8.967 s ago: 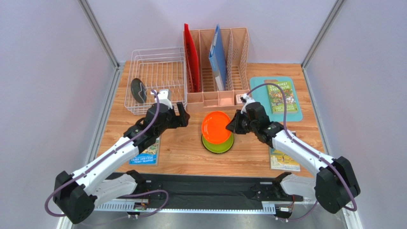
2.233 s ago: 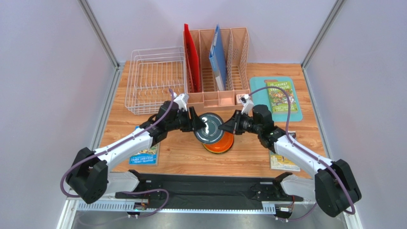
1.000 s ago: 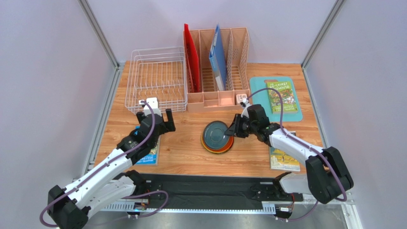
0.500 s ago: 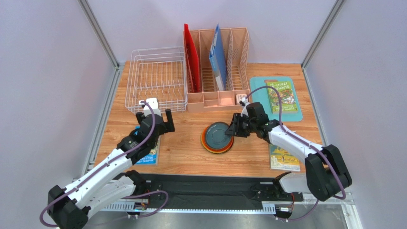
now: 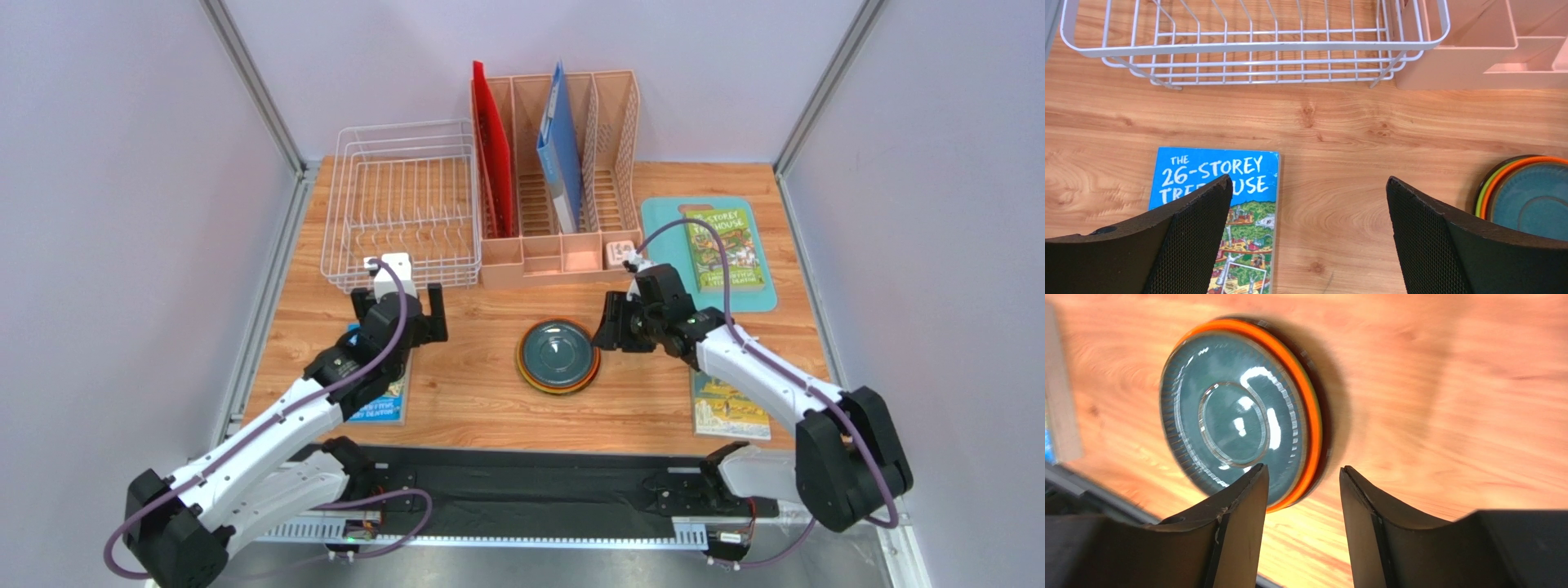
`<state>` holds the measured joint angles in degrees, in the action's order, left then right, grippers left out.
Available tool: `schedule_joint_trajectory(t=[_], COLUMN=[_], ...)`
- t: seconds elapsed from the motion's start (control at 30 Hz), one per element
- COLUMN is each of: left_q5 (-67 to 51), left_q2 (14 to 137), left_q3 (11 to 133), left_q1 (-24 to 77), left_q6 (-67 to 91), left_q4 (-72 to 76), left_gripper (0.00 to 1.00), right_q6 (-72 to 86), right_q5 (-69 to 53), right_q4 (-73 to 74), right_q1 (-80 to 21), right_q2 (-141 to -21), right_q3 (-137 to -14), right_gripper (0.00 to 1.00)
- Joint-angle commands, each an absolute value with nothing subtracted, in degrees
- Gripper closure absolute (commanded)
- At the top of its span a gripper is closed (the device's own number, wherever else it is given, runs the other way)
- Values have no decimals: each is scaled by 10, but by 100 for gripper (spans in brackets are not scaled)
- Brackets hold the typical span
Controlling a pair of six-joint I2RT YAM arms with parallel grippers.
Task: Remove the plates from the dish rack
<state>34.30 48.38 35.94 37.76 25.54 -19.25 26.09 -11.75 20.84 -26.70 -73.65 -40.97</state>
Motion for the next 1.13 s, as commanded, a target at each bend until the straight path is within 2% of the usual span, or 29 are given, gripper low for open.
schedule_joint_trajectory(t=[0.0,0.1,0.23,0.3,0.33,0.37,0.6,0.7,0.8,0.93,1.1], left_q5=[359,359,359,361,354,348,335,338,340,344,345], left_q2=[483,476,469,469,468,468,508,526,536,541,542], left_q3=[391,395,397,400,398,398,418,420,424,416,413], left_q1=[380,380,380,379,380,380,379,380,379,379,379], left_q6=[238,232,215,202,196,189,154,148,142,133,131], left_q4=[-210,-210,-196,-190,-175,-164,-117,-109,-107,-93,-91], left_gripper=[1,1,1,1,1,1,1,1,1,1,1], right_q6=[208,202,230,237,236,234,171,149,139,90,77], right_q5=[-1,109,195,237,277,299,509,552,569,578,603], right_q4=[242,257,250,222,204,162,5,-25,-3,-148,-178], right_q1=[-266,-266,-268,-269,-269,-269,-272,-272,-274,-273,-272], right_q2=[-670,-636,-599,-576,-568,-556,-556,-559,-543,-522,-533], right_q3=[-437,-432,-417,-397,-385,-356,-273,-272,-289,-204,-191], right_gripper=[48,47,46,40,30,0,0,0,0,0,0])
